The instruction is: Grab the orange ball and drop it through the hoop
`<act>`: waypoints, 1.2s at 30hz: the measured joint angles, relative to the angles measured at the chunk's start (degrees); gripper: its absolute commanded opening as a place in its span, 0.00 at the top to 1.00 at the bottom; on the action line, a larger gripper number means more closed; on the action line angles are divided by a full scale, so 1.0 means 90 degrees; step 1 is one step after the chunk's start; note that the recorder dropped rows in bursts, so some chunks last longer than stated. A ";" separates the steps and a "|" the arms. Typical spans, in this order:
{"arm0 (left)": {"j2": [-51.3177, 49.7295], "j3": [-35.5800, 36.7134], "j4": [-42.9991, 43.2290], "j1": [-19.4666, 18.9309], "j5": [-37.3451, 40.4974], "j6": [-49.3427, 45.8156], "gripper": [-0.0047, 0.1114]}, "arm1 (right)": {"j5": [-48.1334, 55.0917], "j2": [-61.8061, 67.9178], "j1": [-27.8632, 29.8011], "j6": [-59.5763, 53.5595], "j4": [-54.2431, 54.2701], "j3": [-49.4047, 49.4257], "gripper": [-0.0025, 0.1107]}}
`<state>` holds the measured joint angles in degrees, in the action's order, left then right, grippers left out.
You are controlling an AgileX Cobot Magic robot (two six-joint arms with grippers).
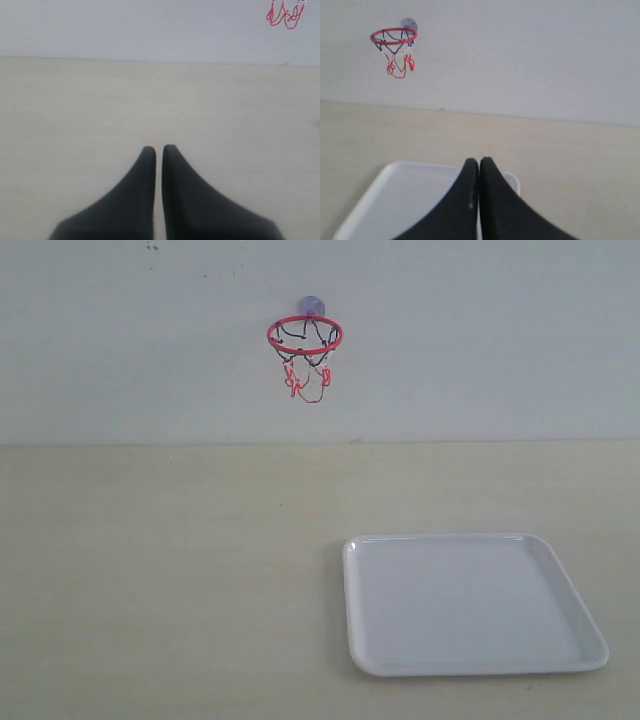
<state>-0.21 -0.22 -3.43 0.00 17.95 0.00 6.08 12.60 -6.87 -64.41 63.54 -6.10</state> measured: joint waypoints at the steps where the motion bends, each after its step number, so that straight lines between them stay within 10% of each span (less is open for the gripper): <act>1: 0.0000 0.0000 0.0000 0.0000 0.0000 0.0000 0.92 | -0.0012 -0.0109 0.0000 0.0000 0.0013 -0.0002 0.98; 10: 0.0000 0.0000 0.0000 0.0000 0.0000 0.0000 0.92 | -0.0024 -0.0429 0.0000 0.0219 -0.0005 0.0002 0.98; 17: 0.0000 0.0000 0.0000 0.0000 0.0000 0.0000 0.92 | -0.0048 -0.0429 0.0000 0.2009 -0.1830 0.0077 0.98; 23: 0.0000 0.0000 0.0000 0.0000 0.0000 0.0000 0.92 | -0.0164 -0.0429 0.0000 0.5943 -0.5355 0.0380 0.98; 36: 0.0000 0.0000 0.0000 0.0000 0.0000 0.0000 0.92 | -0.0425 -0.0560 0.0000 0.6853 -0.6231 0.0573 0.98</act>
<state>-0.21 -0.22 -3.43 0.00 17.95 0.00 2.25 7.56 -6.87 -2.73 7.46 -0.94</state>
